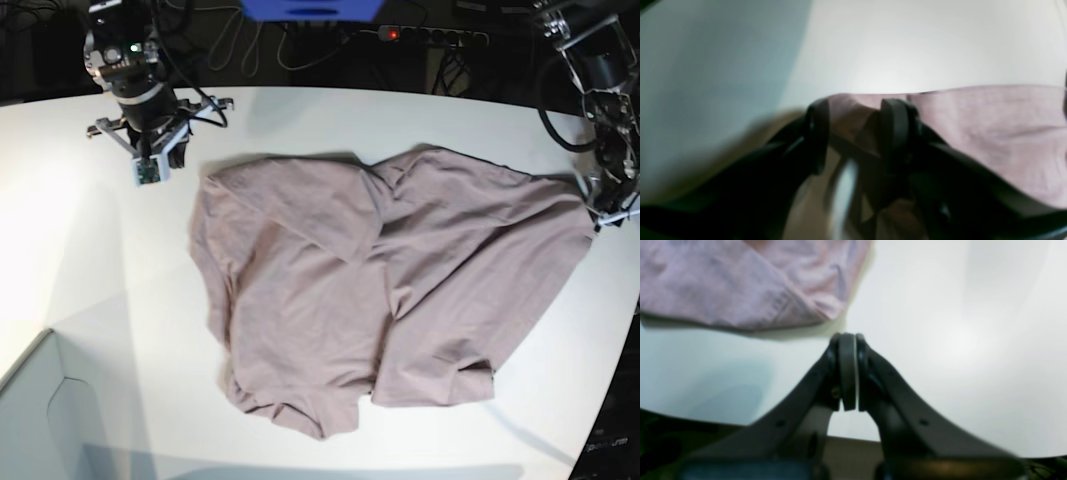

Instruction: Layout the t-shirt on the table in an organized manner, then fold the t-shirt properly

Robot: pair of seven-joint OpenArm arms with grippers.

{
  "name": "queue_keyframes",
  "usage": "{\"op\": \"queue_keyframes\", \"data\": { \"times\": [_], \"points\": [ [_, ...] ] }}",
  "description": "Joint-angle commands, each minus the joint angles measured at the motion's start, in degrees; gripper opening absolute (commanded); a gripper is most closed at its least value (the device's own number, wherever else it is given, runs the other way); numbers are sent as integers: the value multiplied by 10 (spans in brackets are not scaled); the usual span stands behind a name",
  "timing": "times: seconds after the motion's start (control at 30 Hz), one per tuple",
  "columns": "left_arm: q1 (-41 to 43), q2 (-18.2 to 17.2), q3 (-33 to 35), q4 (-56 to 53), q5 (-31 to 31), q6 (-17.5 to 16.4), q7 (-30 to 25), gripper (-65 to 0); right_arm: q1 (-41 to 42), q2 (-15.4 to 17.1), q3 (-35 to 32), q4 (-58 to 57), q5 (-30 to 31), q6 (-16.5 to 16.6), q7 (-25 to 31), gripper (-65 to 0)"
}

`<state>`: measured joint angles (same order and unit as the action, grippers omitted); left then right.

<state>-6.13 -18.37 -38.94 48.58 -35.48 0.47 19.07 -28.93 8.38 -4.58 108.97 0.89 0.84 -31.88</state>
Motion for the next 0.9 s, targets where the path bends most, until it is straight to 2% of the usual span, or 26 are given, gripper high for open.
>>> {"op": "queue_keyframes", "data": {
  "times": [0.0,0.27,0.33,0.4,0.47,0.5,0.63,0.8,0.87],
  "points": [
    [-15,-17,-1,-8,-2,-3,-9,-405,1,1,1,9,-1,-4,12,-650],
    [-20,-29,-1,-45,-2,-4,-9,-418,1,1,-2,11,-1,-4,12,-650],
    [-20,-29,-1,-45,-2,-4,-9,-499,5,1,-14,12,-1,-4,12,-650],
    [-19,-29,-1,-45,-2,-4,-9,-627,8,1,-34,12,-1,-4,12,-650],
    [-18,-29,-1,-45,-2,-4,-7,-650,17,3,-61,12,-1,-4,12,-650],
    [-18,-29,-1,-45,-2,-4,-7,-632,23,3,-75,12,-1,-4,12,-633],
    [-14,-29,-1,-45,-2,-4,-6,-650,55,2,-116,9,-1,-4,1,-530],
    [-7,-29,-1,-46,-3,-4,-5,-648,129,2,-163,0,-1,-4,-84,-349],
    [-7,-29,-1,-46,-3,-4,-4,-637,158,2,-173,-18,-1,-4,-100,-298]
  ]
}}
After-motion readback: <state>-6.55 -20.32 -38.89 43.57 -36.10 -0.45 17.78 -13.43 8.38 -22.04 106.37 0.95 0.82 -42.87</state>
